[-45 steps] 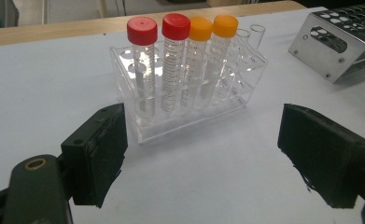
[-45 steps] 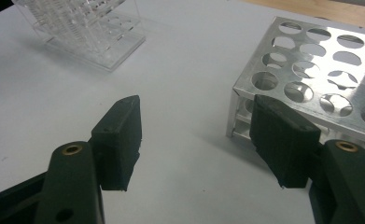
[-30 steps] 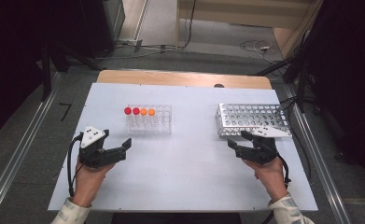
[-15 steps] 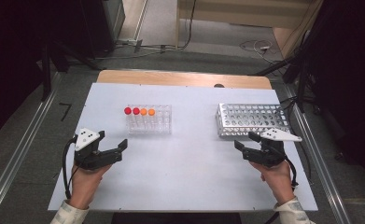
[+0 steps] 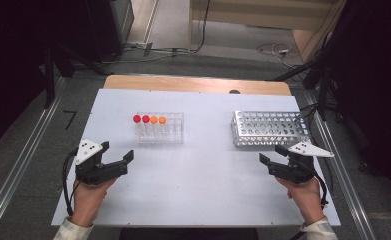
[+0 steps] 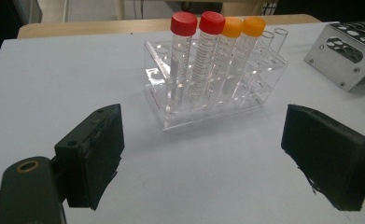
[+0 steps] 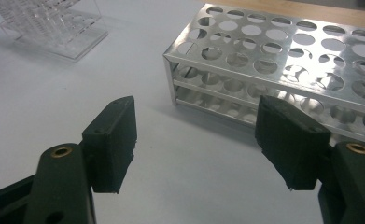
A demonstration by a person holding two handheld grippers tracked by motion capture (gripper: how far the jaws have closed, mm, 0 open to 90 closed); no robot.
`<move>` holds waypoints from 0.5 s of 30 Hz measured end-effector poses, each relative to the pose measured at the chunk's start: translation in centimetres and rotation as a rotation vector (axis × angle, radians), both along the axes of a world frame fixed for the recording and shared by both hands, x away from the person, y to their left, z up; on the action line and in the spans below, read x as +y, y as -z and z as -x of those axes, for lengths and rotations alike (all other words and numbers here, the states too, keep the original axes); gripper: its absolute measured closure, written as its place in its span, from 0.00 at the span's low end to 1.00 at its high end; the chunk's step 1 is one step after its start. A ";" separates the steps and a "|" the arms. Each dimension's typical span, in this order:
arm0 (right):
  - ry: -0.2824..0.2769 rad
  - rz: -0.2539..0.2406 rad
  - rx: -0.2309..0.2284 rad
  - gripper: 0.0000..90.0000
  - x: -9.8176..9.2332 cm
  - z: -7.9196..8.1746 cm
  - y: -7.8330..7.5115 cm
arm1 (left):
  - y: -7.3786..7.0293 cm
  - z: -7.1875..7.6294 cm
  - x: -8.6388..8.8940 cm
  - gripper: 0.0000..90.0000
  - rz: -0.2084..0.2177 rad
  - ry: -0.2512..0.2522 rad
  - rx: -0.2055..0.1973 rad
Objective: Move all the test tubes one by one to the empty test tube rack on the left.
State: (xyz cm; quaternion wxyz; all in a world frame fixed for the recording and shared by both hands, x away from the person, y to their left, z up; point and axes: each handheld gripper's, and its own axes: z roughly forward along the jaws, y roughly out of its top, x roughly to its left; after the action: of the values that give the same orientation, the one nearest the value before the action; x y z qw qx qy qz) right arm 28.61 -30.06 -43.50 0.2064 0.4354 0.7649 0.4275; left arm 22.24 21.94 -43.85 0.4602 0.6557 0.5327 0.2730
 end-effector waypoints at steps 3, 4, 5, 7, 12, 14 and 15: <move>0.010 -0.003 0.002 0.31 -0.5 0.2 0.0 | 0.1 0.2 0.2 0.15 0.002 0.000 0.003; 0.014 -0.004 0.002 0.31 -0.7 0.3 0.1 | 0.1 0.3 0.2 0.15 0.001 0.000 0.004; 0.017 -0.006 0.002 0.31 -0.9 0.4 0.1 | 0.1 0.3 0.3 0.15 0.001 -0.002 0.005; 0.023 -0.008 0.002 0.31 -1.2 0.6 0.1 | 0.2 0.5 0.3 0.15 0.002 -0.001 0.003; 0.031 -0.009 -0.001 0.31 -1.9 1.0 0.1 | 0.0 0.9 0.3 0.15 0.003 0.005 -0.001; 0.036 -0.010 -0.001 0.31 -2.1 1.1 0.1 | 0.0 1.1 0.3 0.15 0.003 0.005 -0.006; 0.040 -0.011 0.000 0.31 -2.2 1.2 0.1 | 0.0 1.2 0.3 0.15 0.004 0.004 -0.007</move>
State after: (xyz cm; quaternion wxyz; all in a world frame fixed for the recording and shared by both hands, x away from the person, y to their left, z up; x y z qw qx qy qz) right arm 27.38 -32.26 -43.59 0.2127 0.4518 0.7536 0.4274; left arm 21.08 22.28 -43.83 0.4639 0.6548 0.5304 0.2733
